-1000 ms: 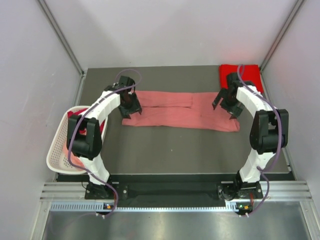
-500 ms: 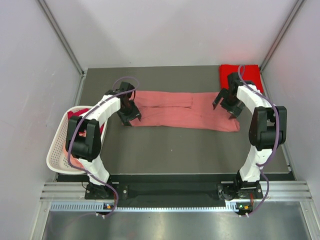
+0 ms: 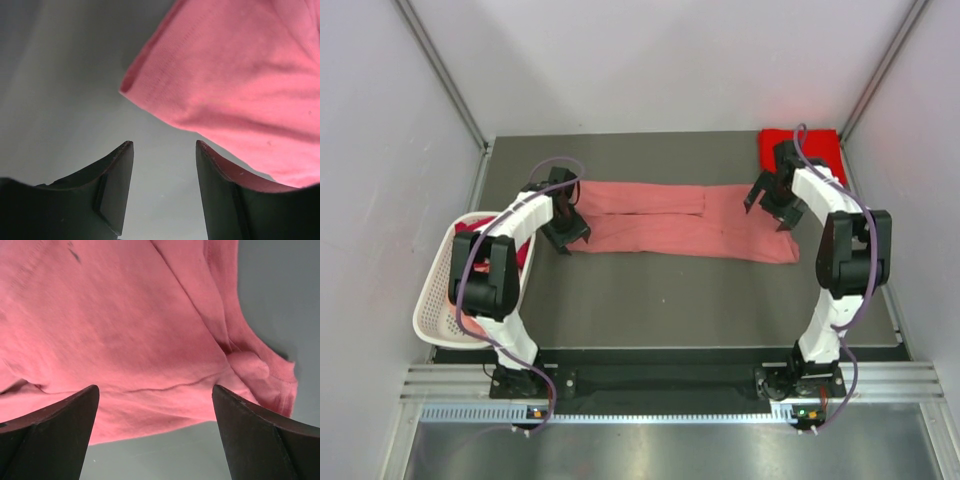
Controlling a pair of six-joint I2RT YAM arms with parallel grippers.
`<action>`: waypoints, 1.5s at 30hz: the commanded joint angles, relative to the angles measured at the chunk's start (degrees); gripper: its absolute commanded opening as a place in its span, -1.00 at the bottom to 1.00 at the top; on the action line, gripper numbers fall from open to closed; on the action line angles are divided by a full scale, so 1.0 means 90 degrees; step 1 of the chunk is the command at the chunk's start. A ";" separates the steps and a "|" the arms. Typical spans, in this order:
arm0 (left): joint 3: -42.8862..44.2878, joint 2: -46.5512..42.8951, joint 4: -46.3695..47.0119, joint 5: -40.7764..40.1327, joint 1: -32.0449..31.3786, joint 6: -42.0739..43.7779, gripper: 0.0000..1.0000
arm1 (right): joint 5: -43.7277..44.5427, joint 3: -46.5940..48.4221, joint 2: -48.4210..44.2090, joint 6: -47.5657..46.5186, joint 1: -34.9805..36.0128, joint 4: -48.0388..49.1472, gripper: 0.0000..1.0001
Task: Fold and stack the t-shirts
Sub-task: Fold the tshirt
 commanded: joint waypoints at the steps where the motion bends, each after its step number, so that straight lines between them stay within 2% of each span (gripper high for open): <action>1: 0.0134 0.0126 0.0070 -0.0350 0.0046 -0.0086 0.17 | 0.0412 0.0533 0.0191 0.0097 0.0106 0.0038 0.90; 6: 0.0212 0.0361 0.0030 -0.0594 0.0056 -0.0105 0.19 | 0.0970 0.0768 0.0319 0.0323 0.0213 -0.0099 0.90; 15: 0.0271 0.0595 0.0186 -0.1083 0.0056 -0.0301 0.18 | 0.0960 0.1052 0.0358 0.0225 0.0467 -0.0148 0.90; 20: 0.0349 0.0820 0.0196 -0.1210 0.0056 -0.0242 0.11 | 0.0912 0.1003 0.0465 0.0264 0.0594 -0.0177 0.90; 22: 0.0330 0.0810 0.0303 -0.1258 0.0056 -0.0174 0.02 | 0.0902 0.0993 0.0523 0.0284 0.0652 -0.0139 0.90; 24: 0.0359 0.0820 0.0391 -0.1337 0.0056 -0.0086 -0.15 | 0.0843 0.1013 0.0611 0.0284 0.0682 -0.0119 0.90; 30: 0.0437 0.0859 0.0537 -0.1376 0.0046 0.0284 -0.23 | 0.1028 0.1256 0.0748 0.0459 0.0838 -0.0323 0.91; 32: 0.0427 0.0878 0.0596 -0.1366 0.0055 0.0363 -0.44 | 0.1136 0.1344 0.0826 0.0653 0.0887 -0.0537 0.92; 33: 0.0427 0.0908 0.0616 -0.1328 0.0046 0.0402 -0.74 | 0.1184 0.1403 0.0875 0.0713 0.0945 -0.0558 0.93; 36: 0.0408 0.0898 0.0568 -0.1288 0.0046 0.0393 -1.00 | 0.1458 0.1374 0.0904 0.0869 0.1072 -0.0539 0.96; 45: -0.0441 -0.0008 0.0304 -0.1220 -0.0071 0.0100 -1.00 | 0.1438 0.1198 0.1236 0.0870 0.1297 0.0153 0.96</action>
